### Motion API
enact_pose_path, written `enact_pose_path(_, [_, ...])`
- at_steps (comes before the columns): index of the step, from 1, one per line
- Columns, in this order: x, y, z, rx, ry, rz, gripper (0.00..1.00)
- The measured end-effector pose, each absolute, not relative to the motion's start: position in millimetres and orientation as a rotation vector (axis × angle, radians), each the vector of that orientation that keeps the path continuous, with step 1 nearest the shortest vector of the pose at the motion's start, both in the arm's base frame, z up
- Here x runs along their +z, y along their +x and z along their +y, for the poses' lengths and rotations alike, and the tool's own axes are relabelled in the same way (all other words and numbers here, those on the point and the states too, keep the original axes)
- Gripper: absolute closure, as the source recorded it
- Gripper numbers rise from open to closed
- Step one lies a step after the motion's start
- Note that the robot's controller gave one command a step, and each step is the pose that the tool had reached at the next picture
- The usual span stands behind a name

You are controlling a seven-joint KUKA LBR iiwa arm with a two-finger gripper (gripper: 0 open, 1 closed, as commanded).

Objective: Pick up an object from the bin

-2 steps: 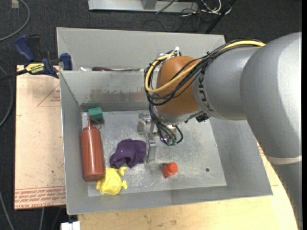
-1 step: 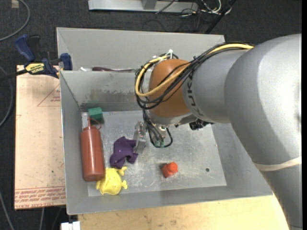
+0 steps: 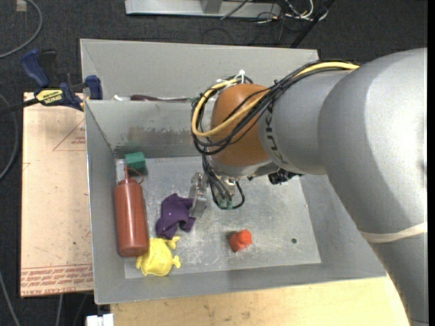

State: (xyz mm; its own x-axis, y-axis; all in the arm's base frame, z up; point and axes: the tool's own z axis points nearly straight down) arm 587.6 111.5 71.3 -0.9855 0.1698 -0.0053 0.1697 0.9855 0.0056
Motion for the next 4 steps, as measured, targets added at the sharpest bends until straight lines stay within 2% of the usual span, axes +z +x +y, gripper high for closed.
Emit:
enact_pose_path(1, [90, 590.1, 109, 0.006, 0.220, 3.130, 1.00])
enact_pose_path(2, [97, 595.9, 107, 0.009, 0.207, 3.123, 1.00])
enact_pose_path(3, [119, 588.2, 108, 0.005, 0.156, 3.137, 1.00])
enact_pose_path(4, [124, 597.9, 107, 0.012, 0.138, 3.117, 1.00])
